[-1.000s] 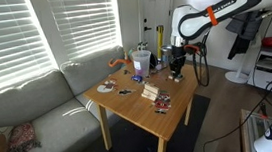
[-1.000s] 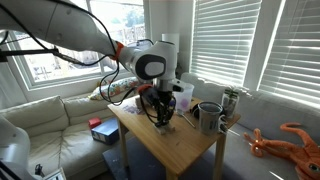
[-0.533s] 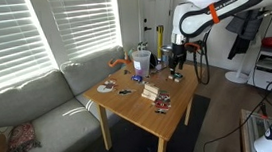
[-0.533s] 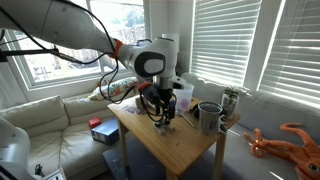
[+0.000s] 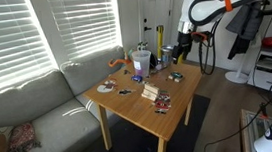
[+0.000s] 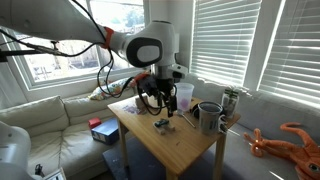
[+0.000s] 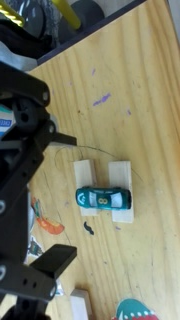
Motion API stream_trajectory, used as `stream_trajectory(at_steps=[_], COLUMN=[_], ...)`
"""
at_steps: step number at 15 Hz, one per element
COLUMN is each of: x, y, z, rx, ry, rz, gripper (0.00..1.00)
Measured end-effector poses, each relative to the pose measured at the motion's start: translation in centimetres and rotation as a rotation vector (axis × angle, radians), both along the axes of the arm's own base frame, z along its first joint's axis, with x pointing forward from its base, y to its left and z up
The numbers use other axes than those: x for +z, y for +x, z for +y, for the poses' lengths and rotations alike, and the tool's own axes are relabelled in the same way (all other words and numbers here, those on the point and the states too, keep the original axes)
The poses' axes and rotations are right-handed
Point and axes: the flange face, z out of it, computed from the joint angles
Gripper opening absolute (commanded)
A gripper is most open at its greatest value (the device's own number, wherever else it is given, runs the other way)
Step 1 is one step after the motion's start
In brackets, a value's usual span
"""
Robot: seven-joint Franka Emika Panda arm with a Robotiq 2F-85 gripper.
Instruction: Slide the far right wooden block and move it to the middle of the table, slide the most forward wooden block and put it next to the other wooden block, put the toy car on top of both wooden blocks
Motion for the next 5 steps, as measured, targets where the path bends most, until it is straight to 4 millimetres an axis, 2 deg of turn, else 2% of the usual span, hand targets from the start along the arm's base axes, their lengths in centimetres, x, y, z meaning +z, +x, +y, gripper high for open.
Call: stream_trajectory(at_steps=[3, 5], x=[2.1, 2.7], y=[-1.3, -1.7], z=[-0.5, -0.5], rx=[-0.014, -0.016], ry=[0.003, 0.003], rz=[-0.02, -0.03], gripper=[1.0, 1.0])
